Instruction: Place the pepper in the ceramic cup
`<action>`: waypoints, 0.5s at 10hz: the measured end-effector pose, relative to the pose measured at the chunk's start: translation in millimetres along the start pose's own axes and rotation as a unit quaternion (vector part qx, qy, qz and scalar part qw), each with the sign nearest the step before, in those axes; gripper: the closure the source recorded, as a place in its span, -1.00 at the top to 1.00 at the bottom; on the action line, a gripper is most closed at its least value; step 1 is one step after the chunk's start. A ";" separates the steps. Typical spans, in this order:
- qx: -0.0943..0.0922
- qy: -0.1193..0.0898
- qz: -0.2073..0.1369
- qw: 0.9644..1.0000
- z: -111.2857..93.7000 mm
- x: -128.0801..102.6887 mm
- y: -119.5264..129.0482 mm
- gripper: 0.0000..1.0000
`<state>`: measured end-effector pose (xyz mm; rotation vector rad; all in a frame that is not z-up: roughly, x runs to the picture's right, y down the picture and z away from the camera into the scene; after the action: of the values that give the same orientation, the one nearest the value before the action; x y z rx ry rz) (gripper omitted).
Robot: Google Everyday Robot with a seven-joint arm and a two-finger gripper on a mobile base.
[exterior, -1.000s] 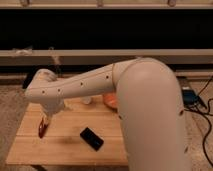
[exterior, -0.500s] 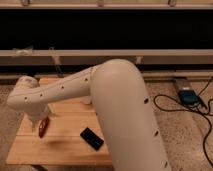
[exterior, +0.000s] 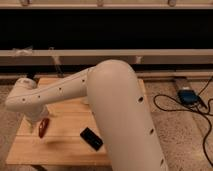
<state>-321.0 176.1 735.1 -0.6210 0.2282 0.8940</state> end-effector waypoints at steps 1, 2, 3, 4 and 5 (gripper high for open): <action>0.000 0.000 -0.001 1.000 0.0 0.1 1.3 0.60; 0.000 0.000 -0.001 1.000 -0.1 0.0 1.0 0.60; 0.000 0.000 -0.001 1.000 0.0 0.0 1.0 0.60; -0.001 0.000 0.001 1.000 0.3 1.4 0.1 0.60; -0.010 -0.007 0.012 1.000 2.0 4.5 0.1 0.60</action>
<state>-318.5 180.3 734.7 -0.6306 0.2140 0.9239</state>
